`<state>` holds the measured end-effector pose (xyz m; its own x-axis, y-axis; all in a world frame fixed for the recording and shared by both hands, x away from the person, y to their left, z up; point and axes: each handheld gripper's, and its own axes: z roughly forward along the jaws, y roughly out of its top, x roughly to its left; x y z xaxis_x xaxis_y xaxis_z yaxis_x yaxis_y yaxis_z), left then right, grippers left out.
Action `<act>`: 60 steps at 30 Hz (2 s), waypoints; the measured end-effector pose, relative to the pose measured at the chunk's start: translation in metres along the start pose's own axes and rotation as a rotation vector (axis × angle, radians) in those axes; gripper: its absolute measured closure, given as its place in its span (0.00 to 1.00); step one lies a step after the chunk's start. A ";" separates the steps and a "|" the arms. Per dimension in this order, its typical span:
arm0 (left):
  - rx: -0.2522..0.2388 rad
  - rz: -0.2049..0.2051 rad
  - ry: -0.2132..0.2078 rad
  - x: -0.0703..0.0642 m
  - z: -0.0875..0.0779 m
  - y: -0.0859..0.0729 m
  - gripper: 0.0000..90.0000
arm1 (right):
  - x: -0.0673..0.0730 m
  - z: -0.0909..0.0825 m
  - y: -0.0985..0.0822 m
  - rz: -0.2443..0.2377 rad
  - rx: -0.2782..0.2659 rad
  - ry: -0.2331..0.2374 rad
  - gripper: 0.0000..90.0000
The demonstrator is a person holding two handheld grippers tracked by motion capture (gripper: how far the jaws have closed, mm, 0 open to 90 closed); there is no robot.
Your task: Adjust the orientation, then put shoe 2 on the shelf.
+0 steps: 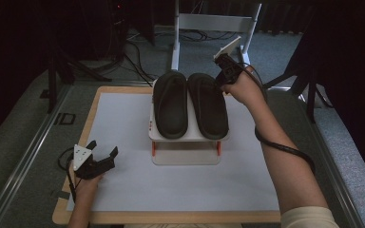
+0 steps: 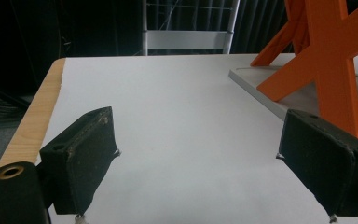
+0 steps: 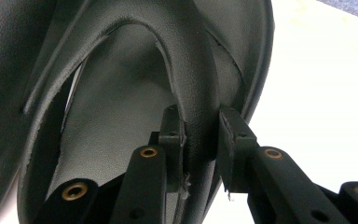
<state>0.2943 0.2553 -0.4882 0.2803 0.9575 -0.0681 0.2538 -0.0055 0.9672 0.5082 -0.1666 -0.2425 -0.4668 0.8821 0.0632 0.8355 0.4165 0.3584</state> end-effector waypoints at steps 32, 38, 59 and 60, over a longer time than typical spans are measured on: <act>0.000 -0.003 0.000 0.000 0.000 0.000 0.12 | 0.004 -0.011 -0.009 -0.054 -0.073 0.097 0.42; 0.001 -0.004 0.001 0.000 0.000 0.000 0.12 | -0.002 -0.025 -0.019 -0.096 -0.124 0.094 0.31; -0.002 -0.002 0.000 0.000 0.000 0.000 0.12 | -0.050 -0.037 -0.078 -0.107 -0.284 0.098 0.30; -0.002 0.000 0.001 0.000 0.000 0.000 0.12 | -0.053 -0.035 -0.081 -0.107 -0.293 0.093 0.30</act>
<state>0.2943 0.2556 -0.4882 0.2797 0.9577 -0.0682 0.2525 -0.0048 0.9676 0.4549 -0.2553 -0.2421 -0.5837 0.8069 0.0907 0.6675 0.4132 0.6194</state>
